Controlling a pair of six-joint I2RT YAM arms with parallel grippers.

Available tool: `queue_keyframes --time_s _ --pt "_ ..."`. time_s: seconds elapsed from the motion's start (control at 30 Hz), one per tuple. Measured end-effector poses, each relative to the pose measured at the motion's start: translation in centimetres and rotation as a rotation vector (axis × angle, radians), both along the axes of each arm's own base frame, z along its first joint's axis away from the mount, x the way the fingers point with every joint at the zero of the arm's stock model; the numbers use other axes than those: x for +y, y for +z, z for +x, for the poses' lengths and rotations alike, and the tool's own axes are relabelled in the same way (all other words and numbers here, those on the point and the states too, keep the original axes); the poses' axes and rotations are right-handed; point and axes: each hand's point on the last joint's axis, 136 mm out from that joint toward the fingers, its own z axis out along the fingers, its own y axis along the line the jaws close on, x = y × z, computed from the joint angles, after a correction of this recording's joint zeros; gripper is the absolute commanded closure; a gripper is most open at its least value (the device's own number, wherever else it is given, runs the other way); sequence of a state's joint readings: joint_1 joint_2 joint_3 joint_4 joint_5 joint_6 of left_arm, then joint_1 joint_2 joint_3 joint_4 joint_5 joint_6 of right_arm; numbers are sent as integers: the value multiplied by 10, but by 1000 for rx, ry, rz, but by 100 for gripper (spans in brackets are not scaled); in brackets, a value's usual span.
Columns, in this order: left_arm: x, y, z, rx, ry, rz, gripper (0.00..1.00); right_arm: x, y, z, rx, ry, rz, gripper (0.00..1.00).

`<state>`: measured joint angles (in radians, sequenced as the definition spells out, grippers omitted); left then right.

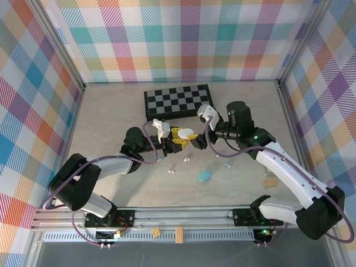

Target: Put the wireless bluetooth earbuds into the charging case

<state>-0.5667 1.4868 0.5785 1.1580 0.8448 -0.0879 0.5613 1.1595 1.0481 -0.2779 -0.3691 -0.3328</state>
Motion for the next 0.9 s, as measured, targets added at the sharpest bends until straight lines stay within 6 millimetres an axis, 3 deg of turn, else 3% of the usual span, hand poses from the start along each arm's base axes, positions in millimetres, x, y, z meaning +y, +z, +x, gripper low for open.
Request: queue_keyframes --time_s 0.63,0.9 --pt "2 11 -8 -27 -22 -14 62 -10 37 19 6 -166 79 1" --pt "2 12 -9 -31 -29 -15 62 -9 39 22 54 -189 91 1"
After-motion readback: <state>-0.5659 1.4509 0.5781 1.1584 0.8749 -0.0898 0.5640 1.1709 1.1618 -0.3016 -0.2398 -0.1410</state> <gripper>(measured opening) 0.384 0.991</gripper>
